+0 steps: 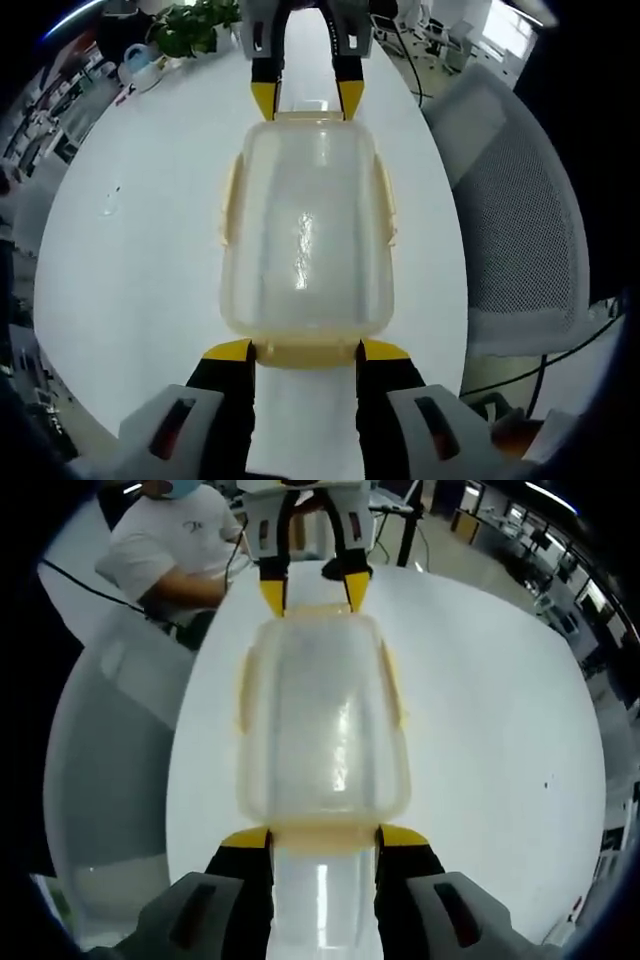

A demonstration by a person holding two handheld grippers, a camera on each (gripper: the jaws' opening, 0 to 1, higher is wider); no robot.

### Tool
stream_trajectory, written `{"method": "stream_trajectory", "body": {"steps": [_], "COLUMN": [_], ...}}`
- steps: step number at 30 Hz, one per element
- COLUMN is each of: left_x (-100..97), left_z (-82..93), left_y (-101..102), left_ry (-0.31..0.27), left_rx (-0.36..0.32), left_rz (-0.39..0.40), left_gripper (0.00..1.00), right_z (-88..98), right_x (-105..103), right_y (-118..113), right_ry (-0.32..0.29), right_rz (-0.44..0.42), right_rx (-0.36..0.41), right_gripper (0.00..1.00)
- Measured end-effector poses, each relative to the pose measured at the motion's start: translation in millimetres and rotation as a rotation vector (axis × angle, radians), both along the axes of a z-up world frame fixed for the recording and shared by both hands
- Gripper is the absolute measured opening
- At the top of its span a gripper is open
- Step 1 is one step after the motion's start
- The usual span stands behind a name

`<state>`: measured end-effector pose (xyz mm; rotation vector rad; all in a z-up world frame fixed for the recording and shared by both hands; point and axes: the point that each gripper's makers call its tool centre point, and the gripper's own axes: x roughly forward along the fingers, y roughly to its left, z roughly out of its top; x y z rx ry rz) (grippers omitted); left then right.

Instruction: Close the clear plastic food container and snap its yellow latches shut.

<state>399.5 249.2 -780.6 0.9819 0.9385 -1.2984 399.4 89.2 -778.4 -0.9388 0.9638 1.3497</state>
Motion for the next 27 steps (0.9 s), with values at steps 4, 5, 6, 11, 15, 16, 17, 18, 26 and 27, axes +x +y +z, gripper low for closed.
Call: {"method": "stream_trajectory", "body": {"steps": [4, 5, 6, 11, 15, 16, 17, 18, 26, 27], "left_x": [-0.1, 0.3, 0.1, -0.4, -0.2, -0.1, 0.0, 0.2, -2.4, -2.4], "left_z": [1.5, 2.1, 2.2, 1.3, 1.3, 1.3, 1.1, 0.6, -2.7, -2.8], "left_y": [-7.6, -9.2, -10.4, -18.7, -26.2, -28.1, -30.0, -32.5, -48.6, -50.5], "left_ry": [0.006, -0.001, 0.0, 0.006, 0.007, 0.008, 0.009, 0.009, 0.019, 0.022], "left_rx": [-0.005, -0.006, -0.004, -0.006, -0.009, -0.01, -0.011, -0.011, -0.011, -0.011], "left_rz": [0.0, -0.007, -0.006, -0.004, -0.004, -0.005, -0.004, -0.005, -0.013, -0.012], "left_gripper": [0.38, 0.38, 0.38, 0.38, 0.38, 0.38, 0.38, 0.38, 0.38, 0.38], "right_z": [-1.4, -2.0, -2.7, -3.3, -2.2, -2.0, -1.9, -2.0, -5.7, -5.9], "right_x": [-0.7, -0.9, -0.5, -0.8, -0.3, -0.3, 0.0, 0.1, -4.9, -4.9], "right_y": [-7.1, -8.6, -10.5, -17.4, -25.5, -27.4, -30.3, -32.1, -48.1, -49.5], "right_ry": [0.009, 0.013, 0.011, 0.012, 0.013, 0.014, 0.013, 0.014, 0.024, 0.024], "right_rz": [-0.007, -0.01, -0.009, -0.008, -0.007, -0.007, -0.007, -0.008, -0.015, -0.016], "right_rx": [-0.002, -0.003, -0.002, 0.0, -0.004, -0.005, -0.006, -0.006, -0.015, -0.015], "right_gripper": [0.37, 0.37, 0.37, 0.37, 0.37, 0.37, 0.37, 0.37, 0.37, 0.37]}}
